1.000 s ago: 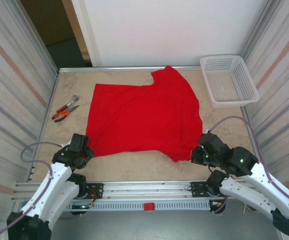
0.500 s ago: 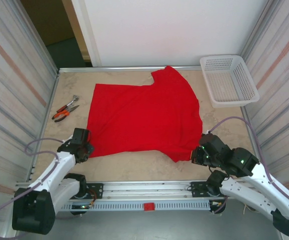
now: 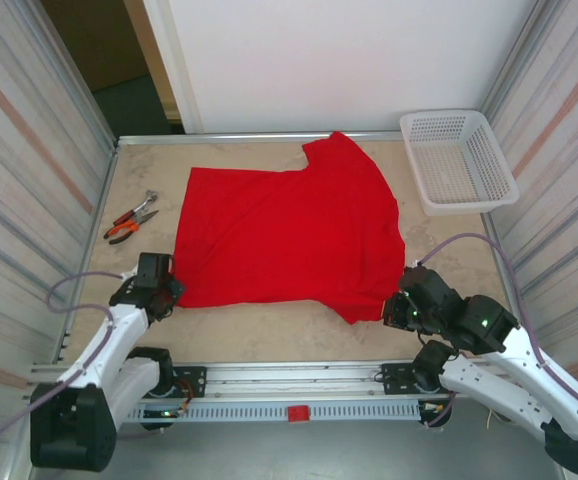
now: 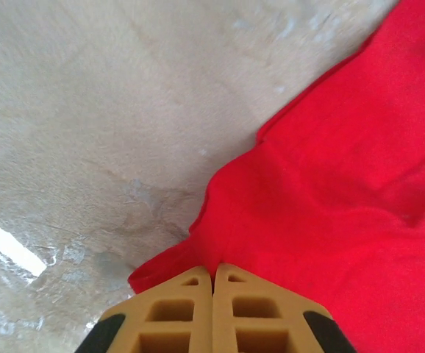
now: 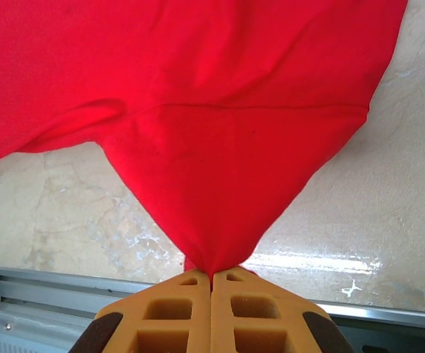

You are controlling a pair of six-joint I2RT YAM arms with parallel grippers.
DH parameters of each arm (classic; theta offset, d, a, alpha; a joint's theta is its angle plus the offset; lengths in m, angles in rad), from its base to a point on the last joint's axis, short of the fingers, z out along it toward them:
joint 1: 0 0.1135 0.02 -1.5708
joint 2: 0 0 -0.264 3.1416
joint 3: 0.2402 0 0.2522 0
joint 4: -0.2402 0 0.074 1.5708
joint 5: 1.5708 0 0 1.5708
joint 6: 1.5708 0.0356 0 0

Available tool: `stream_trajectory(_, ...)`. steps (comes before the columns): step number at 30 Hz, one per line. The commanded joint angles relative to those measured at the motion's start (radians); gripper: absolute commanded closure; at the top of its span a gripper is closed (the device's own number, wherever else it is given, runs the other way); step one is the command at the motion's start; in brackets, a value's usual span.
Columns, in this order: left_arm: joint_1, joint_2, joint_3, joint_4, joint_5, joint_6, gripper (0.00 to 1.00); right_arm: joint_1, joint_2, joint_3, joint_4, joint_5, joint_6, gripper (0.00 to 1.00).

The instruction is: Fold the inside-out t-shirt

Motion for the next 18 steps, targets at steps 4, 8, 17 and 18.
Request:
stream_trajectory(4, 0.051, -0.161, 0.153, -0.126, 0.041, 0.074, 1.00, -0.061, 0.015, 0.100, -0.028, 0.042, -0.077, 1.00)
stream_trajectory(8, 0.062, -0.147, 0.229, -0.142, 0.054, 0.123, 1.00, -0.118, 0.040, 0.143, -0.028, 0.018, -0.131, 1.00)
stream_trajectory(17, 0.068, -0.165, 0.260, -0.176, 0.119, 0.161, 1.00, -0.186, 0.009, 0.182, -0.044, -0.039, -0.142, 1.00)
stream_trajectory(18, 0.068, -0.185, 0.261, -0.200, 0.128, 0.149, 1.00, -0.185, 0.004, 0.192, -0.050, -0.040, -0.137, 1.00)
